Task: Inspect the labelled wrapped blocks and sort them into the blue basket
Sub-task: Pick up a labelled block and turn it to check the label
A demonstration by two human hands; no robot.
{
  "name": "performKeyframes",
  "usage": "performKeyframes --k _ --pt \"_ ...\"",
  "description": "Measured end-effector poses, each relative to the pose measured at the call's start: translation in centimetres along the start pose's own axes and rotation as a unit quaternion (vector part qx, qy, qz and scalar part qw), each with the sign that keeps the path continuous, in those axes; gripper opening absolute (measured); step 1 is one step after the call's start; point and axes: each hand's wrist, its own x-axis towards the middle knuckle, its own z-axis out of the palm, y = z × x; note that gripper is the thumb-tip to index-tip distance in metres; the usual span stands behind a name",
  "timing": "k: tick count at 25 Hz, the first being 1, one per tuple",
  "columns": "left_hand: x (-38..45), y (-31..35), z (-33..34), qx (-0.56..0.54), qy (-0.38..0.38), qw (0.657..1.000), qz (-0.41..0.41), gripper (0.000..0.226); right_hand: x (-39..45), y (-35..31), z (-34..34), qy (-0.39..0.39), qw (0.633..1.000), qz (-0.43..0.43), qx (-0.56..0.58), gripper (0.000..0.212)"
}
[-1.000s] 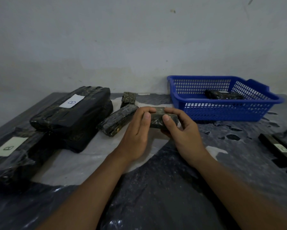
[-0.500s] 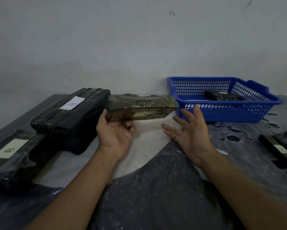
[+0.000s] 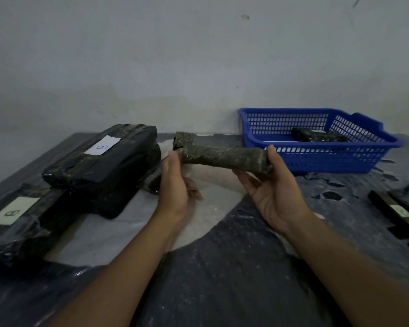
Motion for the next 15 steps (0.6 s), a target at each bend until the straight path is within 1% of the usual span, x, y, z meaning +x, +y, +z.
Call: performKeyframes --k 2,4,6,8,9,11,13,15 --pt "-0.9 -0.2 0.2 0.106 -0.035 0.990 0.086 0.039 0.1 0.3 0.0 0.002 0.997 -0.047 -0.064 0.034" --pt "-1.8 0.1 0.3 0.162 -0.091 0.973 0.138 0.039 0.0 0.8 0.1 0.009 0.985 -0.088 -0.149 0.042" --pt "-2.3 0.2 0.2 0.171 -0.170 0.961 0.138 0.049 -0.1 1.2 -0.2 0.016 0.965 -0.107 -0.239 0.052" --pt "-2.4 -0.1 0.2 0.184 -0.239 0.947 0.114 0.057 0.0 1.5 -0.5 -0.001 0.959 -0.096 -0.266 0.052" --pt "-2.4 -0.3 0.2 0.209 -0.246 0.940 0.113 0.059 0.1 1.5 -0.7 -0.011 0.963 -0.084 -0.256 0.049" --pt "-1.9 -0.6 0.2 0.255 -0.218 0.933 0.132 0.064 0.3 1.5 -0.8 -0.021 0.972 -0.064 -0.223 0.039" --pt "-1.2 -0.6 0.0 0.260 -0.194 0.935 0.144 0.067 0.4 1.4 -0.9 -0.034 0.979 -0.048 -0.193 0.035" --pt "-1.0 -0.6 -0.1 0.240 -0.192 0.941 0.139 0.070 0.3 1.4 -0.9 -0.045 0.982 -0.042 -0.181 0.038"
